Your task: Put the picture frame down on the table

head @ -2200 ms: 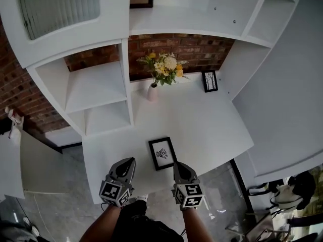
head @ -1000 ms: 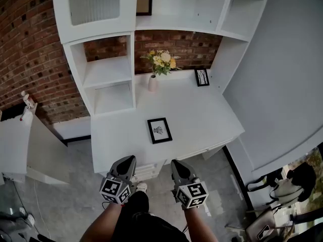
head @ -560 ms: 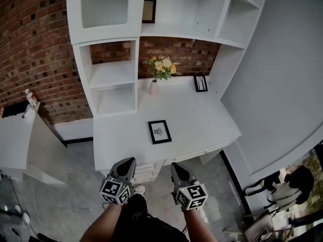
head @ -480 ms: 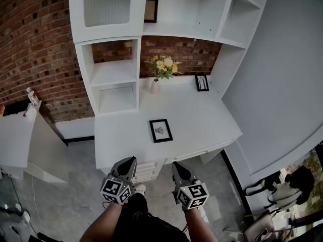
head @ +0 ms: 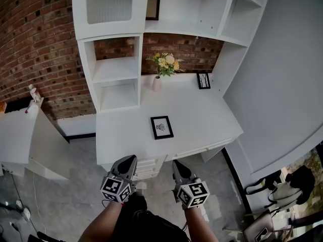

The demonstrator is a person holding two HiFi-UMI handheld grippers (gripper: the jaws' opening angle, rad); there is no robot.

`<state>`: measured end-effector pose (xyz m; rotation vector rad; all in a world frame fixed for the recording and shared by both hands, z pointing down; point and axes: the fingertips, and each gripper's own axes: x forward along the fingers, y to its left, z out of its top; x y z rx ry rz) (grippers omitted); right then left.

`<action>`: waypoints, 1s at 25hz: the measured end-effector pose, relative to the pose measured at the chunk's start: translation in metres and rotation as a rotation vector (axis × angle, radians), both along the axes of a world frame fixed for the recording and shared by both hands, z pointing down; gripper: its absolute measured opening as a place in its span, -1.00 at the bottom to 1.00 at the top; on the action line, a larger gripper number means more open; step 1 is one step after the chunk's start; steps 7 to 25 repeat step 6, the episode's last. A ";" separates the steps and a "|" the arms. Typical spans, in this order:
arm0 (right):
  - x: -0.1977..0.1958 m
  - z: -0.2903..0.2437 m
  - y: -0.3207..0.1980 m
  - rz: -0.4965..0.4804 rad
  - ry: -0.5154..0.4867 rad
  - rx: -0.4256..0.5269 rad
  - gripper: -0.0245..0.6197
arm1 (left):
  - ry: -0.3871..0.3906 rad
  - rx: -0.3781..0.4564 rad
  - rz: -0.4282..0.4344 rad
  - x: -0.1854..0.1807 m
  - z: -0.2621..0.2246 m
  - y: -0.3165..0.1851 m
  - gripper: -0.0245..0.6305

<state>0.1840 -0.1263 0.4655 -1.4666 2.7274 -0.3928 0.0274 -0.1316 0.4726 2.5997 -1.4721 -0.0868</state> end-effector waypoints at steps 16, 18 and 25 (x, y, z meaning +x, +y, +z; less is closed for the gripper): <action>0.008 -0.001 -0.006 0.009 0.029 0.035 -0.91 | -0.001 0.013 0.005 0.008 -0.002 -0.006 -0.95; 0.008 -0.001 -0.006 0.009 0.029 0.035 -0.91 | -0.001 0.013 0.005 0.008 -0.002 -0.006 -0.95; 0.008 -0.001 -0.006 0.009 0.029 0.035 -0.91 | -0.001 0.013 0.005 0.008 -0.002 -0.006 -0.95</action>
